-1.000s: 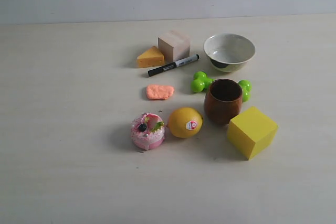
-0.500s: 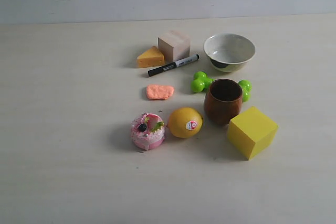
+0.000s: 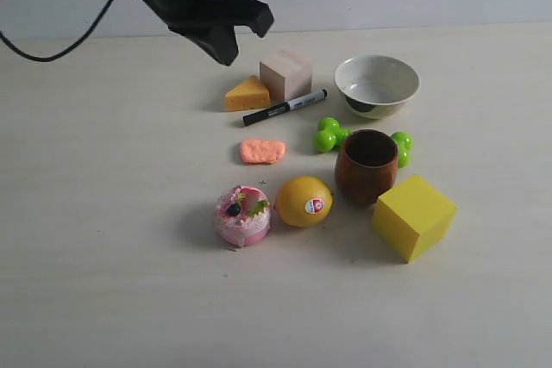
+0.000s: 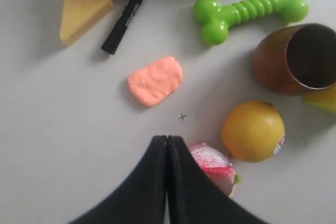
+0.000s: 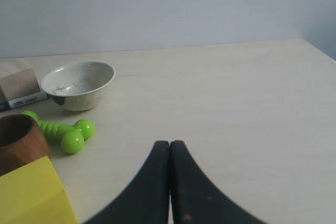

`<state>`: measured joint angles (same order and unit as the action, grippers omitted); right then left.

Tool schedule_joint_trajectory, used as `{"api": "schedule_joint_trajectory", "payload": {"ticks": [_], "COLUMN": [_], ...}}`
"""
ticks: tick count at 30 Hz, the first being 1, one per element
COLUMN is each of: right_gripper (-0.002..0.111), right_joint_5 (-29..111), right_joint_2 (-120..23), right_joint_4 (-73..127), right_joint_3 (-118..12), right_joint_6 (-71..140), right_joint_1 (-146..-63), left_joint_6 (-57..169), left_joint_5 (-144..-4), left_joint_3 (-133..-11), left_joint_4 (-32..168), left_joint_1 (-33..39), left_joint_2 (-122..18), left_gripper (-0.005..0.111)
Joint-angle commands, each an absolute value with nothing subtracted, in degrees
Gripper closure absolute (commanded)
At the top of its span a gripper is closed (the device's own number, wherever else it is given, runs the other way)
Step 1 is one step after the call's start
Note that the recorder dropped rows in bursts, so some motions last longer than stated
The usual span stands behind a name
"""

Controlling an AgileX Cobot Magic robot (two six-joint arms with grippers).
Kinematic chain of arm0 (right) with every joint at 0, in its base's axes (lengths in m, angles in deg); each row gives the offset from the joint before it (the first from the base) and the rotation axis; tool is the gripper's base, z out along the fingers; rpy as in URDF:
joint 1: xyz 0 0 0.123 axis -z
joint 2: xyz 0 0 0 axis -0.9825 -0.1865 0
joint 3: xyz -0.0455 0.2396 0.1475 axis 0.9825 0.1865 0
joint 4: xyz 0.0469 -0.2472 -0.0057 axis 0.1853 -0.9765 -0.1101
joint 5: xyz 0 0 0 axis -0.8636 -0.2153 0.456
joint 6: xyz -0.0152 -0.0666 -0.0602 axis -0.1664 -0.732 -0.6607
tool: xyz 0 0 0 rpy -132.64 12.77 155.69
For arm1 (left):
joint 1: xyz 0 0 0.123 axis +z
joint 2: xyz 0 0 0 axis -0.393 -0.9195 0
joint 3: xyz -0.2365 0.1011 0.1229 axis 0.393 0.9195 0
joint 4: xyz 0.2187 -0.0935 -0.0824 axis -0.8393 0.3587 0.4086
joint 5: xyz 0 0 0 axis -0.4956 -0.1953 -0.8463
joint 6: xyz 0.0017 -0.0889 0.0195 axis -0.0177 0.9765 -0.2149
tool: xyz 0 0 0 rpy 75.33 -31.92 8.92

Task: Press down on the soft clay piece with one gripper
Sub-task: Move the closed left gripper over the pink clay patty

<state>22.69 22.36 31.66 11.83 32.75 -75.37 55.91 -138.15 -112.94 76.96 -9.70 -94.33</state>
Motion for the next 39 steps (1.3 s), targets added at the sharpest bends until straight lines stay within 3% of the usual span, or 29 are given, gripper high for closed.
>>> {"api": "schedule_joint_trajectory", "payload": {"ticks": [1,11,39], "right_gripper": [0.108,0.108,0.108], "right_joint_5": [22.9,22.9,22.9], "right_joint_2": [22.7,22.7,22.7], "right_joint_4": [31.6,31.6,31.6], "right_joint_3": [12.1,12.1,12.1], "right_joint_6": [32.5,32.5,32.5], "right_joint_1": [-75.6,-75.6,-75.6], "left_joint_6": [60.3,62.7,62.7], "left_joint_5": [-143.9,-143.9,-143.9], "left_joint_3": [-121.2,-128.2,-129.5], "left_joint_4": [73.9,74.2,73.7], "left_joint_1": [-10.0,-10.8,-13.3], "left_joint_2": [-102.8,-113.3,-119.7], "left_gripper": [0.107,0.107,0.107]}}
